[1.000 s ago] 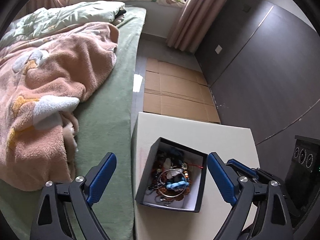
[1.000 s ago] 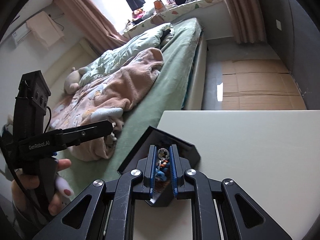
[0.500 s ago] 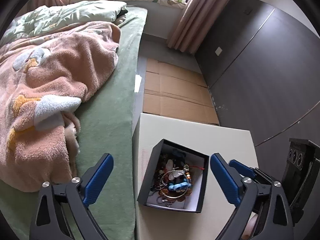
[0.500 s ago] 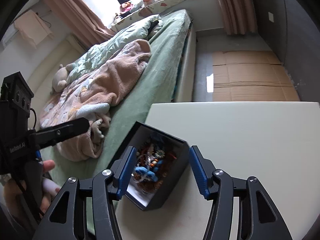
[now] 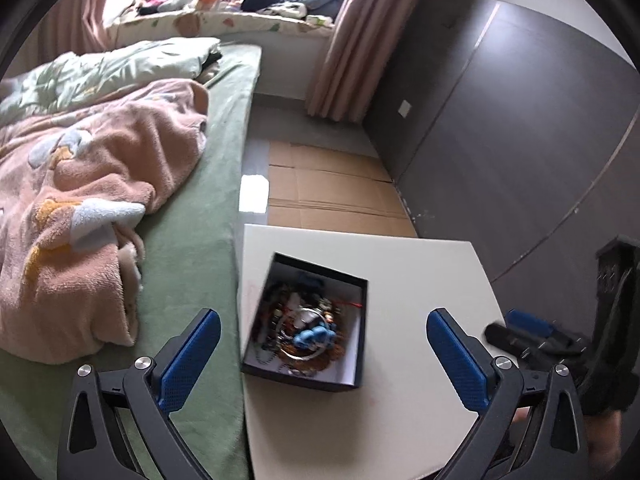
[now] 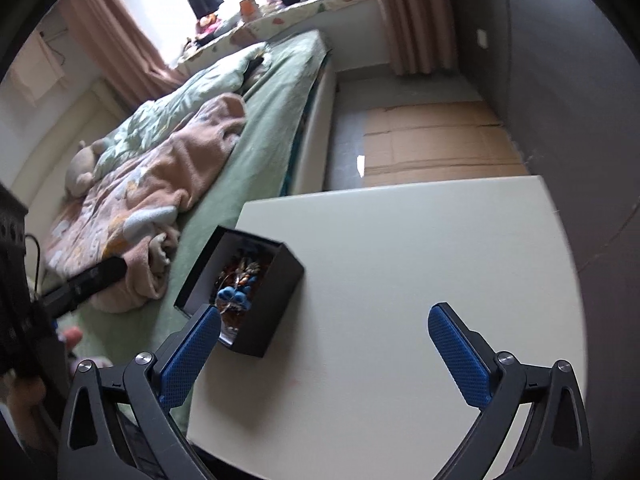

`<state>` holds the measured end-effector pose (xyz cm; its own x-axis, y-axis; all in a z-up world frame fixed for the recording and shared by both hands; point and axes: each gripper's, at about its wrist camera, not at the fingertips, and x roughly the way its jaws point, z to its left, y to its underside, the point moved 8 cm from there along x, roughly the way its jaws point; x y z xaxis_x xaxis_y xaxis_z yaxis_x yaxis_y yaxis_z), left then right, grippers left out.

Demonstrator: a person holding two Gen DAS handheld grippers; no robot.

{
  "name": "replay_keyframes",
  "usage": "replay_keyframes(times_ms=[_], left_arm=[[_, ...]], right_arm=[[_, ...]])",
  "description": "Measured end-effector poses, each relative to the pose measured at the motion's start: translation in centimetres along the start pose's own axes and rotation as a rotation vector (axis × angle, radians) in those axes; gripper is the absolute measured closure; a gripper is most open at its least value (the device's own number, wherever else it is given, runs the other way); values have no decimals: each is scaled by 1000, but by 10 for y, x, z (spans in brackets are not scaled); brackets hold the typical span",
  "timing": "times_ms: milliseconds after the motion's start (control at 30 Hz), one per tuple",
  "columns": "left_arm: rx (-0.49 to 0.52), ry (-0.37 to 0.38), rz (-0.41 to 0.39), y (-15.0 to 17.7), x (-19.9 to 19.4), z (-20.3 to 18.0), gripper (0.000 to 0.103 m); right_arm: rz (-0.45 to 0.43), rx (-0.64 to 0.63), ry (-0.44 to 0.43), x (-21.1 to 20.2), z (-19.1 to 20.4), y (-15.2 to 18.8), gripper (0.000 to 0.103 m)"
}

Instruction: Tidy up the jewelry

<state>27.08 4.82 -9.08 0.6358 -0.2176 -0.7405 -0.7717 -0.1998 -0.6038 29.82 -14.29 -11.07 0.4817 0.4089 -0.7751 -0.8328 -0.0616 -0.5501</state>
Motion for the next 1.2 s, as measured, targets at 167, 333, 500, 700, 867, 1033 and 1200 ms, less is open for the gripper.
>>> replay_keyframes(times_ms=[167, 333, 500, 700, 867, 1033, 1200], left_arm=[[34, -5, -27, 11, -7, -11, 0], [34, -9, -65, 20, -21, -17, 0], [112, -36, -86, 35, -37, -32, 0], [137, -13, -126, 49, -63, -48, 0], [218, -2, -143, 60, -77, -63, 0], [221, 6, -153, 75, -84, -58, 0], [180, -15, -183, 80, -90, -46, 0]], right_arm=[[-66, 4, 37, -38, -16, 3, 0], [-74, -12, 44, -56, -27, 16, 0], [-124, 0, 60, -80, -37, 23, 0], [-167, -11, 79, -104, -43, 45, 0], [-199, -37, 51, -118, -38, 66, 0], [-207, -14, 31, -124, -40, 79, 0], [-250, -19, 22, -136, -36, 84, 0]])
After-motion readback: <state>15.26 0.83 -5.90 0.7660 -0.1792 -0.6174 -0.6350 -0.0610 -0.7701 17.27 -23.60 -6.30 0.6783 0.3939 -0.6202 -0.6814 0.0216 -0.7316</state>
